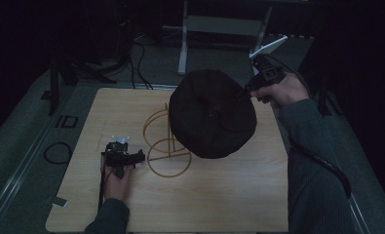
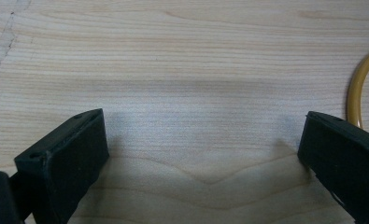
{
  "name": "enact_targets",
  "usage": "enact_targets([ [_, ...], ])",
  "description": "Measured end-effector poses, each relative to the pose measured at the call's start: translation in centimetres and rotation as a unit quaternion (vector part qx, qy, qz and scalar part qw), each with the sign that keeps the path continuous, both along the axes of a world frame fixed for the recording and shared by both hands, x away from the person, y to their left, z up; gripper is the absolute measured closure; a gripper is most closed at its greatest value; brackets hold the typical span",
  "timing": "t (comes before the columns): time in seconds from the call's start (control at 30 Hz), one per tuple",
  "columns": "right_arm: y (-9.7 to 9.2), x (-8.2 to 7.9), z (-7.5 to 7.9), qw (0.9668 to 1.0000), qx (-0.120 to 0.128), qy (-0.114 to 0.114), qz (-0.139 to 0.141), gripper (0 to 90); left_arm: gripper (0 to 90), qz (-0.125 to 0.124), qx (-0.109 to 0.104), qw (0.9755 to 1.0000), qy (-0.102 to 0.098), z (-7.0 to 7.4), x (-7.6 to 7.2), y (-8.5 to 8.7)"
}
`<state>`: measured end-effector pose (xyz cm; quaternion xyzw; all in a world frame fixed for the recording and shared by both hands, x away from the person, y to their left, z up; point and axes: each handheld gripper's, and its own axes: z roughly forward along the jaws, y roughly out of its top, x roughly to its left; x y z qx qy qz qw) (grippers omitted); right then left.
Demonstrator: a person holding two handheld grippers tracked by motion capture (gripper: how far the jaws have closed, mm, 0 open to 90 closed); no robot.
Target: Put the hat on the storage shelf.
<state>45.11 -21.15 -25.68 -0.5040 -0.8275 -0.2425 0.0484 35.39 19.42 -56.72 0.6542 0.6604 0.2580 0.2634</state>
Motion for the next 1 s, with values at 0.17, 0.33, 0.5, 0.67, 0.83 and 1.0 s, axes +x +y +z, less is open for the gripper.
enact_targets([
  [0.17, 0.1, -0.1, 0.5, 1.0000, 0.004, -0.003, -0.001, 77.9, 1.2, 0.000, 0.000, 1.0000, 0.000, 0.0, 0.0, 0.0],
  [0.33, 0.5, -0.2, 0.6, 0.9999, 0.013, -0.003, 0.001, 77.9, 1.2, 0.000, 0.000, 1.0000, 0.000, 0.0, 0.0, 0.0],
  [0.5, 1.3, -0.1, 0.7, 0.9999, 0.012, -0.003, 0.008, 77.9, 1.2, 0.000, 0.000, 1.0000, 0.000, 0.0, 0.0, 0.0],
  [0.67, 2.3, -0.1, 0.8, 0.9998, 0.013, -0.004, 0.013, 77.9, 1.2, 0.000, 0.000, 1.0000, 0.000, 0.0, 0.0, 0.0],
  [0.83, 3.1, -0.1, 0.8, 0.9998, 0.010, -0.004, 0.017, 77.8, 1.2, 0.001, -0.001, 1.0000, -0.001, 0.0, 0.0, 0.0],
  [1.0, 3.9, 0.1, 0.6, 0.9998, 0.005, -0.004, 0.020, 77.7, 1.2, 0.001, -0.001, 1.0000, -0.001, 0.0, 0.0, 0.0],
])
